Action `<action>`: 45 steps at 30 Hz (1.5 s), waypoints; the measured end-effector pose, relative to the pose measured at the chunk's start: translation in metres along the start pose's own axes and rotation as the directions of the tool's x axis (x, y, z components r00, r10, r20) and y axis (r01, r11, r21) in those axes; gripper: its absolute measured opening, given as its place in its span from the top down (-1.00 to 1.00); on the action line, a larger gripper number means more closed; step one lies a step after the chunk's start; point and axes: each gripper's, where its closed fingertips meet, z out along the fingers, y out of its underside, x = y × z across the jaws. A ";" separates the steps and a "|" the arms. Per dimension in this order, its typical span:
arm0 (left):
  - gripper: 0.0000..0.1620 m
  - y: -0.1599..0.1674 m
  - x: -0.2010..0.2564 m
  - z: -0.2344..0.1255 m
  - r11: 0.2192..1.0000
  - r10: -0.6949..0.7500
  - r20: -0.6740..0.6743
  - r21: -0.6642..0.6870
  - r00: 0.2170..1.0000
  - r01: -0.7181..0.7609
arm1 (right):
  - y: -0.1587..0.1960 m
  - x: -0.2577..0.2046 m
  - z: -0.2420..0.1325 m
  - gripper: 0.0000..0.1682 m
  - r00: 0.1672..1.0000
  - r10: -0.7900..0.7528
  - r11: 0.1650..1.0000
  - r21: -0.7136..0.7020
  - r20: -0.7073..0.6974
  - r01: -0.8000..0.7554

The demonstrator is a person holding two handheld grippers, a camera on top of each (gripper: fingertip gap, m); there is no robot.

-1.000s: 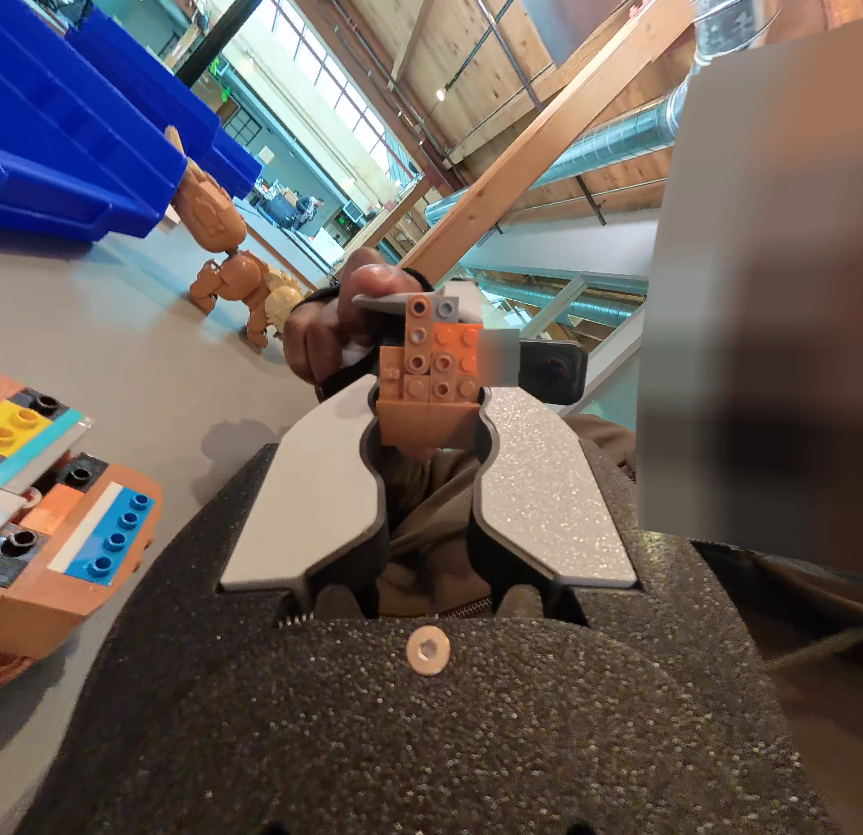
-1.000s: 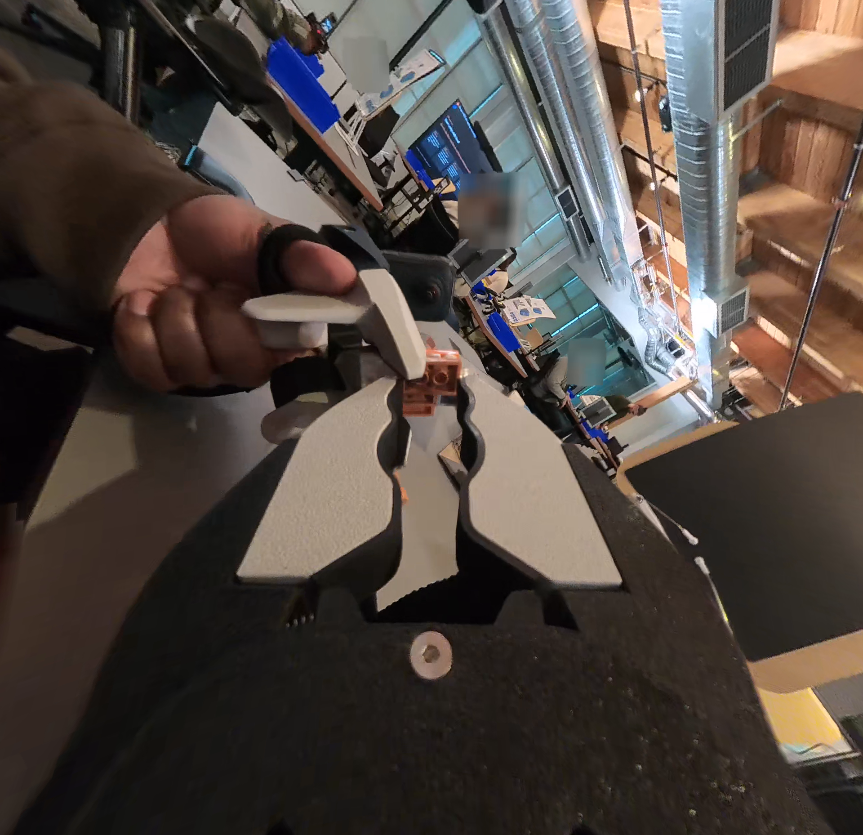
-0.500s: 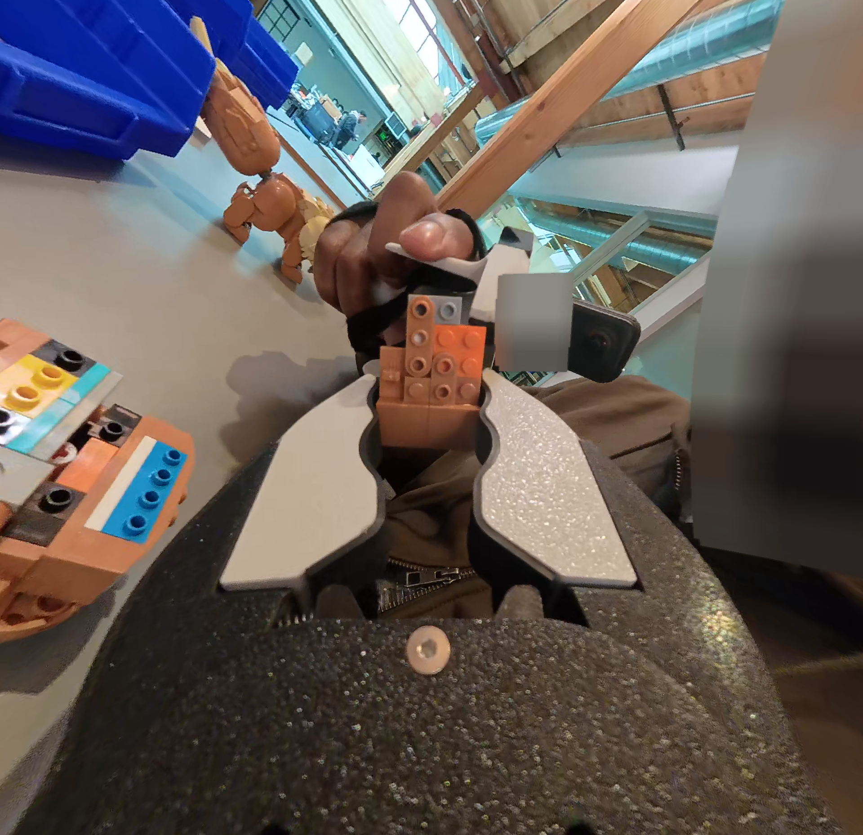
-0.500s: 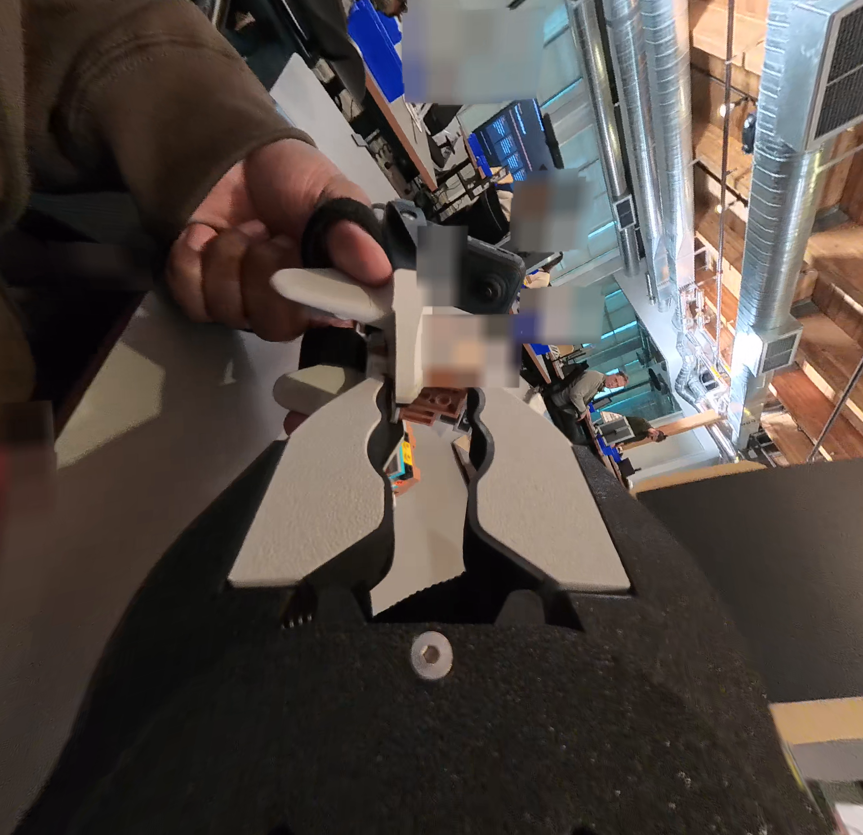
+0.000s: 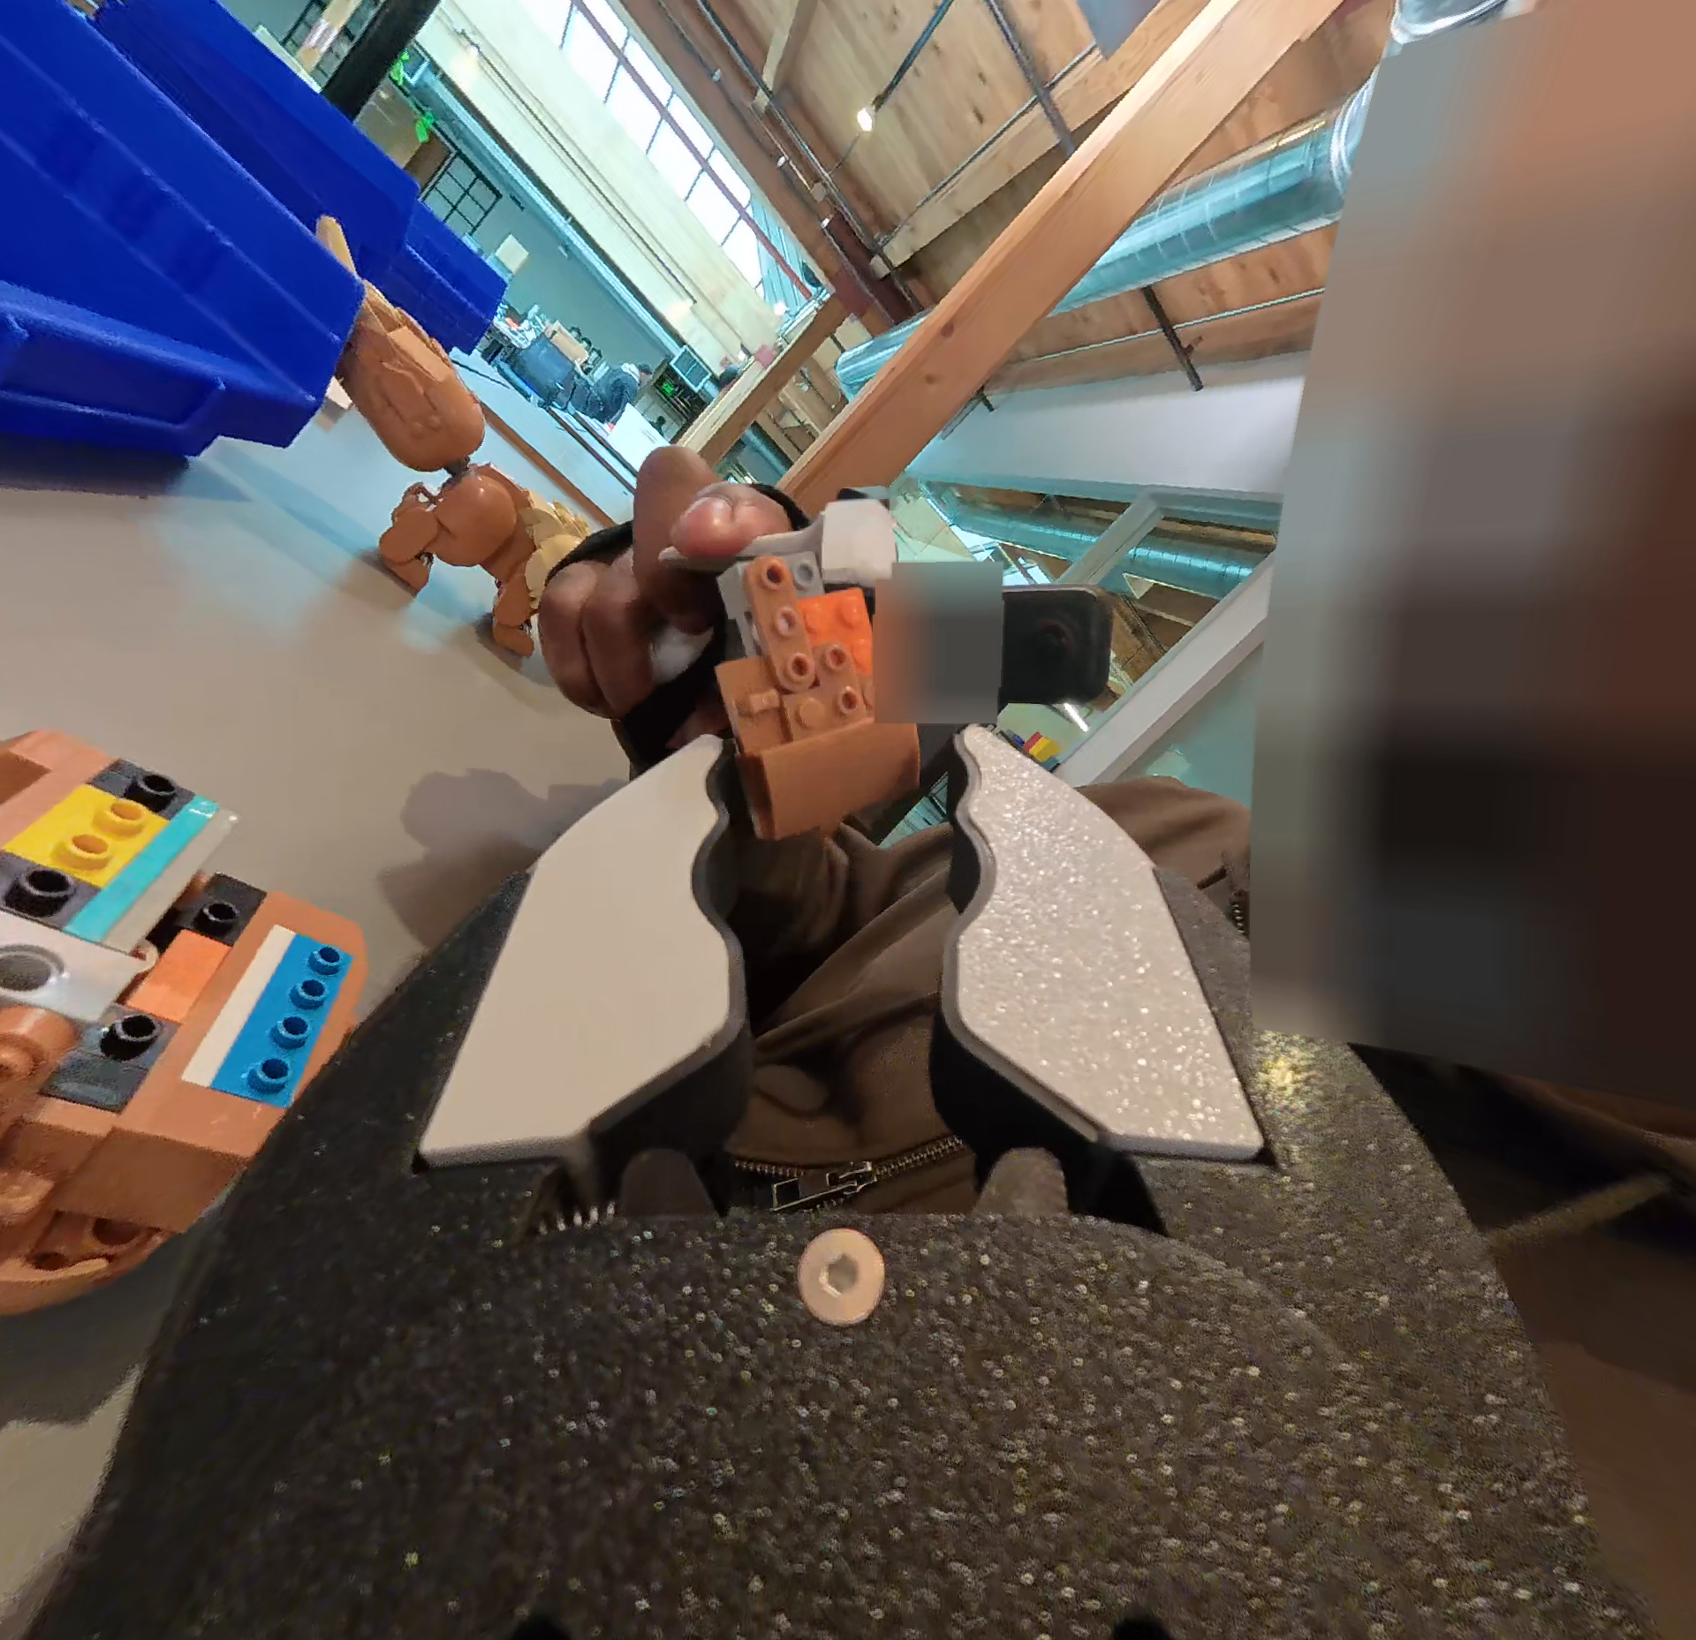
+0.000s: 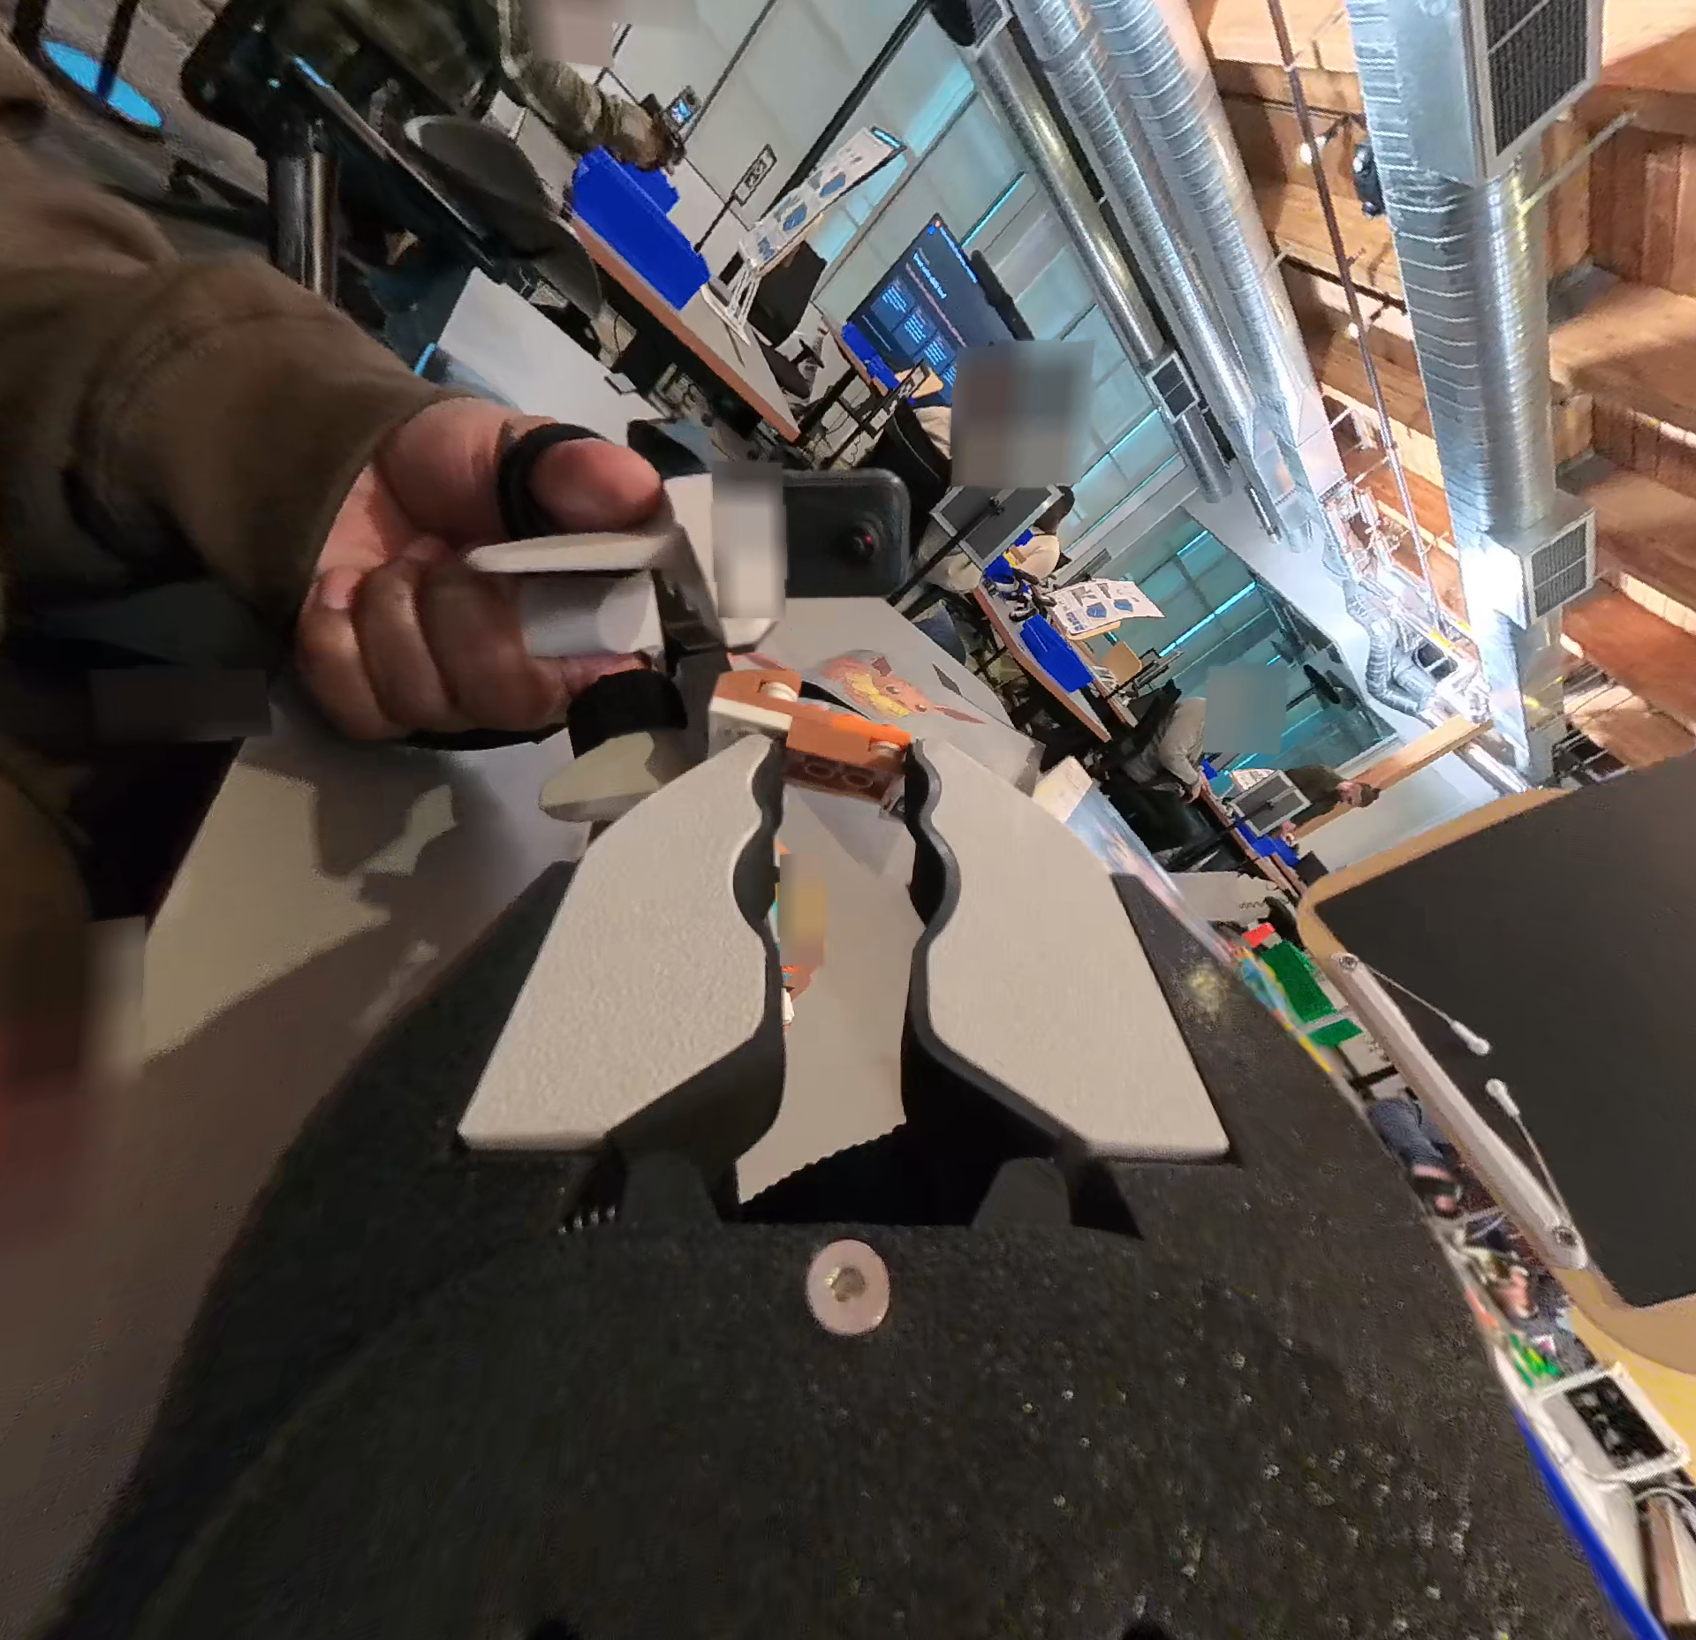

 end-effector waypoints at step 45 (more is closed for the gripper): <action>0.53 -0.025 0.006 -0.004 0.880 0.397 0.171 0.207 0.902 -0.427 | -0.012 0.016 0.013 0.73 0.346 0.930 0.336 0.094 0.125 -0.937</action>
